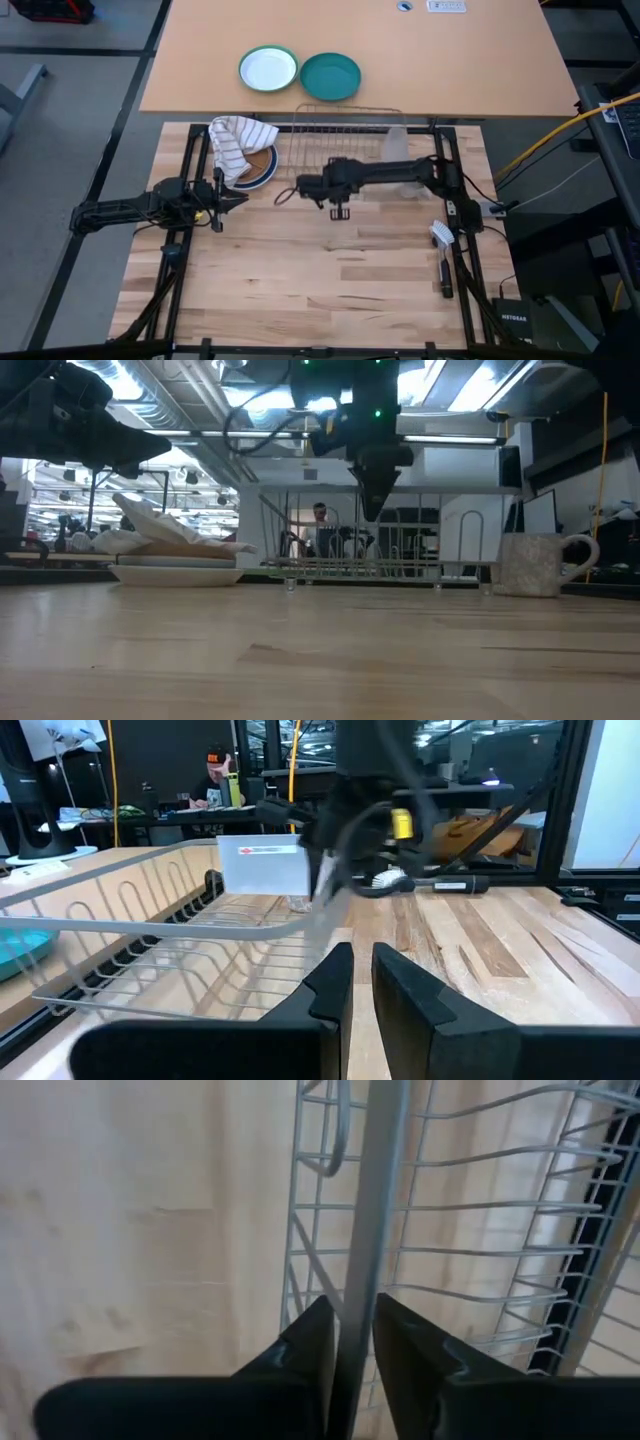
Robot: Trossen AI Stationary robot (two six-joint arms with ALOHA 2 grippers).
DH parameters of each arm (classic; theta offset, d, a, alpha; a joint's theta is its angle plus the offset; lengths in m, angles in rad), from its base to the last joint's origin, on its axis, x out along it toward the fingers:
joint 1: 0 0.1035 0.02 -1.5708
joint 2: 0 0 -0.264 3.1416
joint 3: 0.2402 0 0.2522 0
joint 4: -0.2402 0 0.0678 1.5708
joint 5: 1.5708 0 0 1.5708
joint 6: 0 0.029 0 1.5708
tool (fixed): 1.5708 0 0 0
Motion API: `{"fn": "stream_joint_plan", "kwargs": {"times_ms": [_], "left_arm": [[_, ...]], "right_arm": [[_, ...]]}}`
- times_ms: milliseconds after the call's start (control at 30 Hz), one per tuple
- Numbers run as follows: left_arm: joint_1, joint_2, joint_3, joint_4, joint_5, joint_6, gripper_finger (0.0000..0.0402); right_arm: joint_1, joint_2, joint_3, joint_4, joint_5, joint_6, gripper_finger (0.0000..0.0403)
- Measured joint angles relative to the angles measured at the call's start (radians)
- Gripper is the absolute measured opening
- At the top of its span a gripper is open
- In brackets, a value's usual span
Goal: Sort dishes
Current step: Prepare the dish rack
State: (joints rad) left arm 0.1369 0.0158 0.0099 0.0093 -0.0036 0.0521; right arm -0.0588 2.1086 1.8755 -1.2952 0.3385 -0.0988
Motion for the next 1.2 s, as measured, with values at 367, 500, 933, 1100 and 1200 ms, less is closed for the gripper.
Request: {"fn": "stream_joint_plan", "kwargs": {"times_ms": [367, 500, 933, 1100, 1200], "left_arm": [[0.000, 0.000, 0.000, 0.000, 0.000, 0.000, 0.0033], [0.000, 0.000, 0.000, 0.000, 0.000, 0.000, 0.0033], [0.000, 0.000, 0.000, 0.000, 0.000, 0.000, 0.0033], [0.000, 0.000, 0.000, 0.000, 0.000, 0.000, 0.0033], [0.000, 0.000, 0.000, 0.000, 0.000, 0.000, 0.0033]], "right_arm": [[-0.071, 0.000, 0.000, -0.060, -0.043, -0.021, 0.0056], [-0.066, 0.000, 0.000, -0.059, -0.052, -0.023, 0.0056], [-0.067, -0.001, 0.000, -0.041, -0.043, -0.074, 0.0139], [-0.069, -0.001, 0.006, -0.051, -0.051, -0.100, 0.0191], [-0.067, -0.001, 0.029, -0.082, -0.062, -0.113, 0.0204]]}}
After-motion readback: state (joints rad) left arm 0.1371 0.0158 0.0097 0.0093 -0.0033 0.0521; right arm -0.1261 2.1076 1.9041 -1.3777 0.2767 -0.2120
